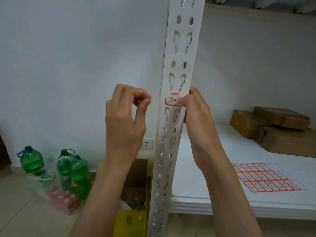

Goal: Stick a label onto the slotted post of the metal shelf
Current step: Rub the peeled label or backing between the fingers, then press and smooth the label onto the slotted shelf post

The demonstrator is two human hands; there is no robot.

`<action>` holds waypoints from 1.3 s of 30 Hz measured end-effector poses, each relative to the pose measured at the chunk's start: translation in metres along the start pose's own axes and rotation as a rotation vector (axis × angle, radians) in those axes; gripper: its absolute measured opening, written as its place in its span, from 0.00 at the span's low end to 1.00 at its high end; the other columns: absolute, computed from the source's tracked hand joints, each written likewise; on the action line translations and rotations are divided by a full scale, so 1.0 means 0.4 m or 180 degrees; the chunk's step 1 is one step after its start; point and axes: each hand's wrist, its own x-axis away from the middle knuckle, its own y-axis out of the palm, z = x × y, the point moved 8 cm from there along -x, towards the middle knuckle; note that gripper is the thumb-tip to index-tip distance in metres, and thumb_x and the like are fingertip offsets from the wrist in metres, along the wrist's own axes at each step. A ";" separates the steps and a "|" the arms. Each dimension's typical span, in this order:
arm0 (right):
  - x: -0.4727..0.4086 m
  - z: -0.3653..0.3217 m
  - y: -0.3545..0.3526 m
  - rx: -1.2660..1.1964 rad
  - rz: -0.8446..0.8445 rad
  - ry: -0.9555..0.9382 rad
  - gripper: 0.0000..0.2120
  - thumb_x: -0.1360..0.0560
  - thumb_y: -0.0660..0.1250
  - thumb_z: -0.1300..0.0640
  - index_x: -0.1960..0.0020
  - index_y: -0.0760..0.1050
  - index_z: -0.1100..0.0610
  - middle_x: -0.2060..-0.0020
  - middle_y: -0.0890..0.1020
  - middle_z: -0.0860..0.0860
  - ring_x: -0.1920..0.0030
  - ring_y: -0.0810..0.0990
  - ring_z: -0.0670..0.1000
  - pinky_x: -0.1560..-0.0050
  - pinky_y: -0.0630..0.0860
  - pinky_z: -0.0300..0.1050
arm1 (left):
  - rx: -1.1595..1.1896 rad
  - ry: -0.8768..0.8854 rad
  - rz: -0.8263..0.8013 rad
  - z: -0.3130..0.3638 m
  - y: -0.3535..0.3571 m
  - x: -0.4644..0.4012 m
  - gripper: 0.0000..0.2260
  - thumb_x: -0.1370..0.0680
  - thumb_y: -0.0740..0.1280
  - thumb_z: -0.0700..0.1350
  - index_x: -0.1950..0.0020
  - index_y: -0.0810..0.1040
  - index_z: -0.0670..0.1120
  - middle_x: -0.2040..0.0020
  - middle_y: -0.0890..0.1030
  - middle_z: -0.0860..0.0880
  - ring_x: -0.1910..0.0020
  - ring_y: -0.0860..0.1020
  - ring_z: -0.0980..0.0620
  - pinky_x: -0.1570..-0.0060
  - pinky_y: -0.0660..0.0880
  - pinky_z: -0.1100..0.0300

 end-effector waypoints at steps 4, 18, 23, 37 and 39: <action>0.005 0.000 -0.010 0.0029 0.0111 0.0014 0.08 0.16 0.57 0.54 0.43 0.73 0.45 0.50 0.82 0.37 0.49 0.81 0.38 0.61 0.75 0.26 | 0.0451 -0.0035 0.0365 0.034 -0.059 -0.035 0.03 0.22 0.71 0.40 0.52 0.82 0.41 0.55 0.80 0.51 0.55 0.77 0.60 0.51 0.73 0.70; 0.034 0.034 -0.206 0.0013 0.1160 0.0264 0.11 0.18 0.57 0.57 0.40 0.76 0.55 0.51 0.84 0.50 0.53 0.85 0.46 0.43 0.81 0.51 | 0.1374 -0.0017 -0.0862 0.242 0.103 0.016 0.04 0.25 0.73 0.35 0.54 0.81 0.42 0.59 0.82 0.51 0.58 0.81 0.56 0.56 0.78 0.67; 0.047 0.108 -0.267 0.0015 0.1372 0.0624 0.11 0.19 0.58 0.58 0.41 0.76 0.56 0.56 0.83 0.48 0.61 0.83 0.42 0.56 0.78 0.41 | 0.1238 -0.0683 -0.1622 0.208 0.232 0.115 0.08 0.27 0.75 0.36 0.55 0.80 0.47 0.60 0.83 0.54 0.60 0.82 0.57 0.57 0.80 0.58; 0.072 0.189 -0.313 0.0461 0.1319 0.1120 0.11 0.18 0.56 0.54 0.46 0.77 0.53 0.54 0.84 0.50 0.54 0.83 0.47 0.43 0.77 0.48 | -0.0293 -0.1242 -0.3222 0.068 0.422 0.355 0.12 0.21 0.63 0.33 0.43 0.83 0.42 0.46 0.81 0.46 0.49 0.81 0.48 0.51 0.75 0.61; 0.071 0.193 -0.313 0.0525 0.1267 0.1140 0.11 0.18 0.56 0.53 0.45 0.77 0.54 0.54 0.84 0.50 0.53 0.83 0.48 0.45 0.77 0.47 | -0.0303 -0.1427 -0.3306 0.053 0.427 0.372 0.09 0.20 0.66 0.37 0.45 0.84 0.43 0.48 0.84 0.46 0.51 0.82 0.48 0.47 0.79 0.56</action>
